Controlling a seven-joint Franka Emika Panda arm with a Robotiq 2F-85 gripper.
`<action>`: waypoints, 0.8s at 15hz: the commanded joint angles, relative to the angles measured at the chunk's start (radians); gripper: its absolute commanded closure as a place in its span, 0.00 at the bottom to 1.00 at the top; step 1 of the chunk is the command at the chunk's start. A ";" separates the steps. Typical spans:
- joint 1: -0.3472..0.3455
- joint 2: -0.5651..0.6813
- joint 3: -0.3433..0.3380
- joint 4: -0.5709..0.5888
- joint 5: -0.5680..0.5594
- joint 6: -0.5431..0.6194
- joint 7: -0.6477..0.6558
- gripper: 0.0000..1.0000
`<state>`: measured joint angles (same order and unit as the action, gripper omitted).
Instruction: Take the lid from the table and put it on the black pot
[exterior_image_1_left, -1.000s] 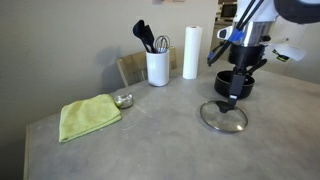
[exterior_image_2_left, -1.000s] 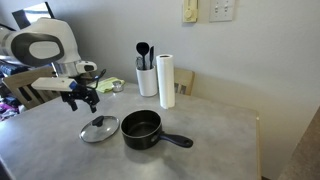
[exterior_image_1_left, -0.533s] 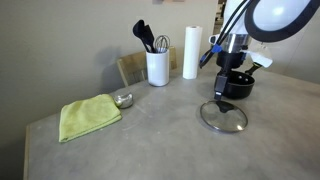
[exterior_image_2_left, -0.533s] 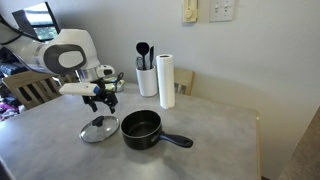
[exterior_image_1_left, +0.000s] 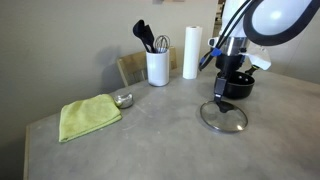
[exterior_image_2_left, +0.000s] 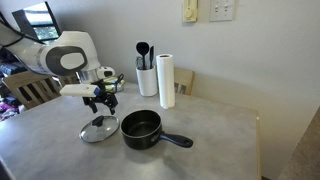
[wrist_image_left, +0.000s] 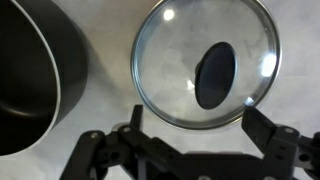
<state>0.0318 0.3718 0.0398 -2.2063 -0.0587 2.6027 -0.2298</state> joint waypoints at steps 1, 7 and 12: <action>0.015 0.017 -0.026 -0.019 -0.073 0.026 0.063 0.00; -0.039 0.038 0.054 -0.019 0.025 0.018 -0.012 0.00; -0.040 0.053 0.075 -0.031 0.065 0.024 -0.039 0.00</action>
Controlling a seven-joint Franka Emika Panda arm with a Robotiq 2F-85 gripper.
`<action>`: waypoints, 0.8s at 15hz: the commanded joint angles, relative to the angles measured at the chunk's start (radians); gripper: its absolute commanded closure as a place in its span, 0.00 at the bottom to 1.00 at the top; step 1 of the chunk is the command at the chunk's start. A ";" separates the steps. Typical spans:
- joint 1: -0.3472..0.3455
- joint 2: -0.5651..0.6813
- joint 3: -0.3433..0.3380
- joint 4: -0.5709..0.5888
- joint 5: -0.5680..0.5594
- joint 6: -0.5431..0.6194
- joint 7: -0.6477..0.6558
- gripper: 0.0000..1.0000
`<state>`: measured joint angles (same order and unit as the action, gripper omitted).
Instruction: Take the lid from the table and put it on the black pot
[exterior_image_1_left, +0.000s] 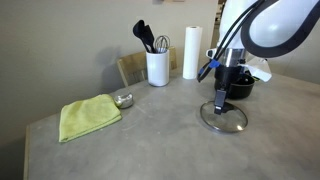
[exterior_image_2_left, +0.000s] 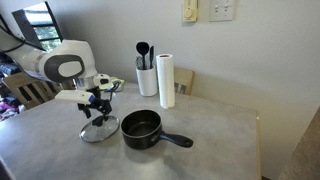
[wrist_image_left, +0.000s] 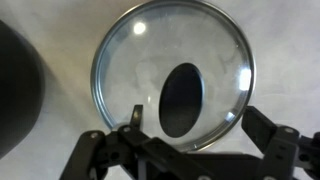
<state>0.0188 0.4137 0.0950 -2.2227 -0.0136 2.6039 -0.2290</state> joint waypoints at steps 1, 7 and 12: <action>-0.023 0.012 0.015 -0.017 0.010 0.026 -0.037 0.02; -0.018 0.009 -0.008 -0.021 -0.023 0.037 -0.028 0.36; -0.007 -0.011 -0.006 -0.031 -0.034 0.043 -0.022 0.70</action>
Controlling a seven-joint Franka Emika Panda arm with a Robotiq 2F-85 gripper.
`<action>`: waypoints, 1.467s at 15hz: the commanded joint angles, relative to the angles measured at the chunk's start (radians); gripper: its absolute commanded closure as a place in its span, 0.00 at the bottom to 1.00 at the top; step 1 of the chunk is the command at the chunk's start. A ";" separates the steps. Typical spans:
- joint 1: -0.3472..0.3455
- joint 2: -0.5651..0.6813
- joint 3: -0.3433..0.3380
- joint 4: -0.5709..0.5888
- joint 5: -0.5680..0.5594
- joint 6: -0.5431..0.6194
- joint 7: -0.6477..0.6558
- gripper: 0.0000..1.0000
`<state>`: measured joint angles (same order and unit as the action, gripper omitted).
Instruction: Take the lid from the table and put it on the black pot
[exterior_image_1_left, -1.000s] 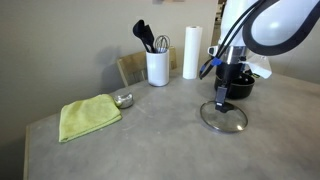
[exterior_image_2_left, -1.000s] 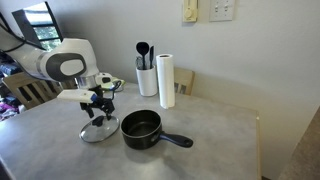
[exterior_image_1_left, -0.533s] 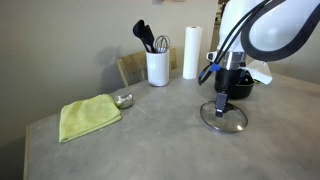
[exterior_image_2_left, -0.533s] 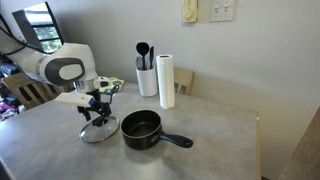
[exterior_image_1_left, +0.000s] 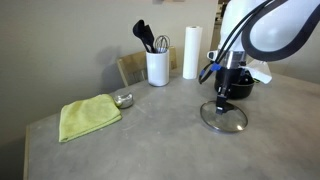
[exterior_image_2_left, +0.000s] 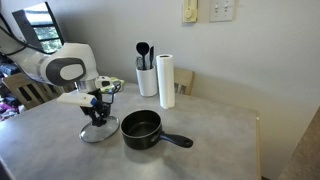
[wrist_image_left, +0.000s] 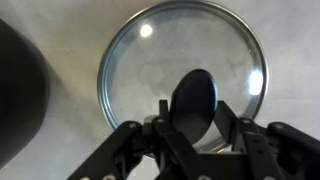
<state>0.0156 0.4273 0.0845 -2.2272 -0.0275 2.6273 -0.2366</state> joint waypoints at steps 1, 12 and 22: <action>0.003 -0.042 0.004 -0.029 -0.033 0.010 -0.015 0.78; 0.049 -0.223 -0.029 0.040 -0.246 -0.072 -0.031 0.86; -0.065 -0.170 -0.087 0.217 -0.201 -0.142 -0.272 0.86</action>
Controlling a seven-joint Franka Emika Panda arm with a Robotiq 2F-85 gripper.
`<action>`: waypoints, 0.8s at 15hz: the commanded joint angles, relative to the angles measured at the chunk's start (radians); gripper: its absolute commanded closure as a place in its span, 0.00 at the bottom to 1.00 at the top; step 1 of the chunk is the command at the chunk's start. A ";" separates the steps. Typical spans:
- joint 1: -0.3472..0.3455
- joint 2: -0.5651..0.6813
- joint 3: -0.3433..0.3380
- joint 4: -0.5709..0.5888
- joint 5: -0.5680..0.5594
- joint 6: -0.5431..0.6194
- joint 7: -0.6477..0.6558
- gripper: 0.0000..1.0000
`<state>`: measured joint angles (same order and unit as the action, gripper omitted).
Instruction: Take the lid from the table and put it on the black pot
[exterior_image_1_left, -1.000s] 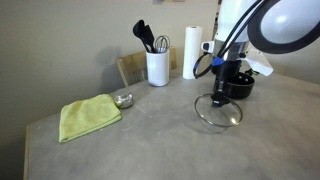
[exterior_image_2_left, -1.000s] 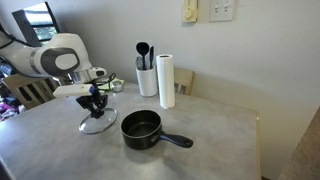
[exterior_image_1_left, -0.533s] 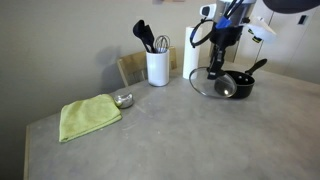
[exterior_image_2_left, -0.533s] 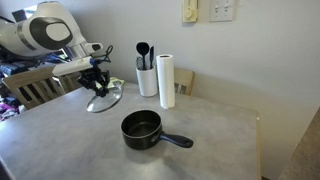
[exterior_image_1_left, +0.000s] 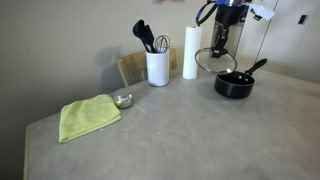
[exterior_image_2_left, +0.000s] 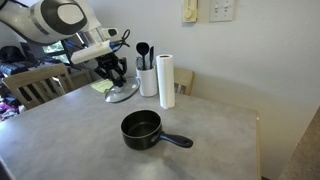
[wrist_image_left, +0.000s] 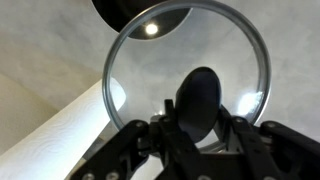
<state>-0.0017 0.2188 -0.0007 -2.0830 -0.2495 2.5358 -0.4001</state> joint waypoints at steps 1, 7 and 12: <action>-0.068 0.052 -0.004 0.091 0.035 -0.057 -0.148 0.86; -0.159 0.122 -0.019 0.129 0.067 -0.076 -0.274 0.86; -0.228 0.167 0.005 0.132 0.186 -0.149 -0.440 0.86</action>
<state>-0.1896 0.3628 -0.0188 -1.9809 -0.1243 2.4537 -0.7481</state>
